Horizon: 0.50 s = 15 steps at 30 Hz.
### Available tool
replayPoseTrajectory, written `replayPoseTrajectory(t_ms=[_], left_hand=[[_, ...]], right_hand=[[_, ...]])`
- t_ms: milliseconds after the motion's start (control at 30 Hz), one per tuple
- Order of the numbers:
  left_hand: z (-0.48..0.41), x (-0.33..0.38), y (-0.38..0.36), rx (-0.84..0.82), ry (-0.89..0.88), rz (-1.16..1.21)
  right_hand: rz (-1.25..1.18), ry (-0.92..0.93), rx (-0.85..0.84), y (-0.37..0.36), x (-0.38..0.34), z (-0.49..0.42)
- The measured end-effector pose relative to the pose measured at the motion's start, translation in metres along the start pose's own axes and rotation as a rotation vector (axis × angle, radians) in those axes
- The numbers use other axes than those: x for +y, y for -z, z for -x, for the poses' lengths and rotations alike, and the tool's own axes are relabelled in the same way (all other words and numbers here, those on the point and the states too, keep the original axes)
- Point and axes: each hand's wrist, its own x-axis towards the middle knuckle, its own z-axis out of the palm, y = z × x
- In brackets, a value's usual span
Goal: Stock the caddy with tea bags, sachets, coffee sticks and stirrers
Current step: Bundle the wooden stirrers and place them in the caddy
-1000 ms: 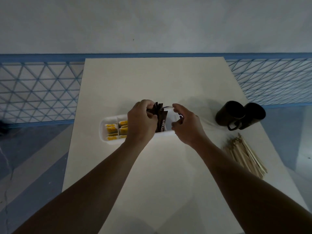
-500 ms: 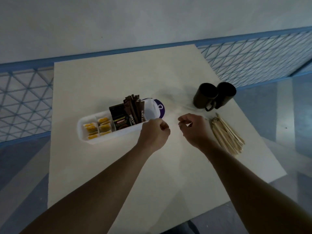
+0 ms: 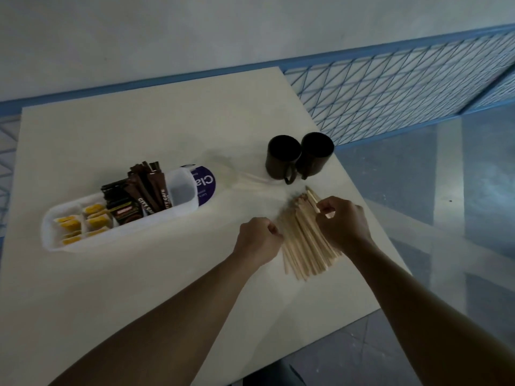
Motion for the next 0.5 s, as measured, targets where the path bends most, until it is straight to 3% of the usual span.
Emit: replayPoseTrajectory(t_ms=[200, 500], left_hand=[[-0.007, 0.025, -0.035, 0.053, 0.066, -0.003], [-0.015, 0.043, -0.058, 0.116, 0.077, -0.024]], right_hand=[[0.104, 0.0, -0.134, 0.005, 0.029, -0.022], [0.074, 0.024, -0.237, -0.009, 0.039, -0.036]])
